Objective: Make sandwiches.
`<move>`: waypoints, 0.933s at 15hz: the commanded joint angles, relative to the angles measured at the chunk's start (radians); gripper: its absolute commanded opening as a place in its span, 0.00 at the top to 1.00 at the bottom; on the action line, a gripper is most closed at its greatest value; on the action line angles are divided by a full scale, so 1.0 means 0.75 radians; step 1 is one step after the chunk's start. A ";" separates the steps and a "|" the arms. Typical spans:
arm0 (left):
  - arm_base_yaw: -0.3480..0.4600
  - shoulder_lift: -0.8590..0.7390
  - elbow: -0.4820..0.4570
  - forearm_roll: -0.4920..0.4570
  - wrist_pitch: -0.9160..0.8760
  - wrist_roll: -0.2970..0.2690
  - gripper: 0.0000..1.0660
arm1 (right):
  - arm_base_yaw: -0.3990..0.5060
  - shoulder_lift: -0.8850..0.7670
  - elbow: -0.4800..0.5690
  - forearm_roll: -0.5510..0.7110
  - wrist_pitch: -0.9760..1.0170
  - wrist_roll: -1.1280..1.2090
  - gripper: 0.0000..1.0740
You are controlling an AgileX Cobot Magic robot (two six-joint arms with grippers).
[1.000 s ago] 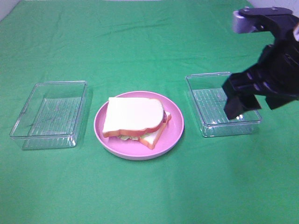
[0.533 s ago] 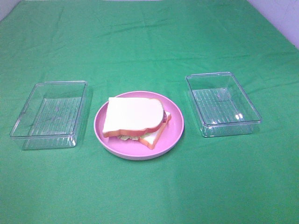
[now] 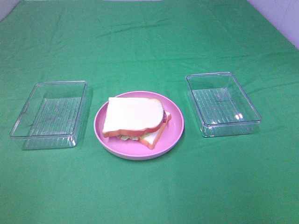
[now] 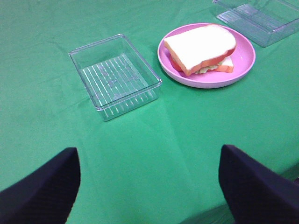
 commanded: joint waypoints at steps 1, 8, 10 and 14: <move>-0.001 -0.029 0.003 -0.019 -0.015 0.016 0.27 | 0.000 -0.117 0.013 0.013 -0.012 -0.033 0.29; -0.001 -0.029 0.003 -0.019 -0.016 0.016 0.27 | 0.000 -0.137 0.013 0.015 -0.012 -0.028 0.29; -0.001 -0.029 0.003 -0.019 -0.016 0.016 0.27 | 0.000 -0.137 0.013 0.015 -0.012 -0.028 0.29; 0.000 -0.029 0.003 -0.019 -0.016 0.016 0.27 | -0.031 -0.137 0.013 0.023 -0.012 -0.028 0.29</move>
